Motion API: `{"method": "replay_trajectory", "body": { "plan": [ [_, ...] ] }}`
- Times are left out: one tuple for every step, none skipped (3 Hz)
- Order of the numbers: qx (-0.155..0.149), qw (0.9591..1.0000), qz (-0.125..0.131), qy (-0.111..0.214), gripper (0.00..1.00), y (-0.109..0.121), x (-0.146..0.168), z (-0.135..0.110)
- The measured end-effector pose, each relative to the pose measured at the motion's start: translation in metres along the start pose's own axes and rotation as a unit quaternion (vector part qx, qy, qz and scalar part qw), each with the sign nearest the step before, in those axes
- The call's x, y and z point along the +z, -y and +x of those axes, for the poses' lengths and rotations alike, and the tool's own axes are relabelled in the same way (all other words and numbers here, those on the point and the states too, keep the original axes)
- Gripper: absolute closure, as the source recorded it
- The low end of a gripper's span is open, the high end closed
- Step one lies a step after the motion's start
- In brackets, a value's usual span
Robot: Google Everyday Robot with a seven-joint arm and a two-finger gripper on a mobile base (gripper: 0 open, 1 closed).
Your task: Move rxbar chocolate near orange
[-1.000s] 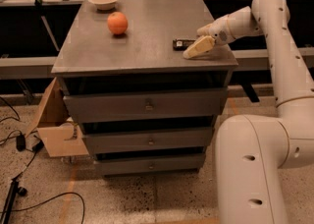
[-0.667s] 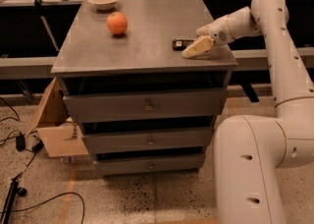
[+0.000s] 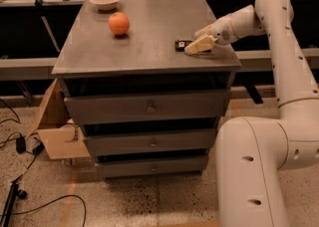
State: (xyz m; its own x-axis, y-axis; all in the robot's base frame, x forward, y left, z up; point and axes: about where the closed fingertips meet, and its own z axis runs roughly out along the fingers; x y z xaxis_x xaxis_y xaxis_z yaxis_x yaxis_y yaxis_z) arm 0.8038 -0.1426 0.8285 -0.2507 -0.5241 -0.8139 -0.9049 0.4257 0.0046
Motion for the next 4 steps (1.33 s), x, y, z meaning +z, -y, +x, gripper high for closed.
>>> {"method": "replay_trajectory", "body": {
  "plan": [
    [0.0,1.0,0.0,0.0,1.0,-0.002,-0.001,-0.002],
    [0.0,1.0,0.0,0.0,1.0,-0.002,-0.002,-0.002],
    [-0.006,0.9999,0.002,0.008,1.0,-0.004,-0.008,-0.012],
    [-0.052,0.9962,0.021,0.066,1.0,-0.024,-0.057,-0.091]
  ]
}}
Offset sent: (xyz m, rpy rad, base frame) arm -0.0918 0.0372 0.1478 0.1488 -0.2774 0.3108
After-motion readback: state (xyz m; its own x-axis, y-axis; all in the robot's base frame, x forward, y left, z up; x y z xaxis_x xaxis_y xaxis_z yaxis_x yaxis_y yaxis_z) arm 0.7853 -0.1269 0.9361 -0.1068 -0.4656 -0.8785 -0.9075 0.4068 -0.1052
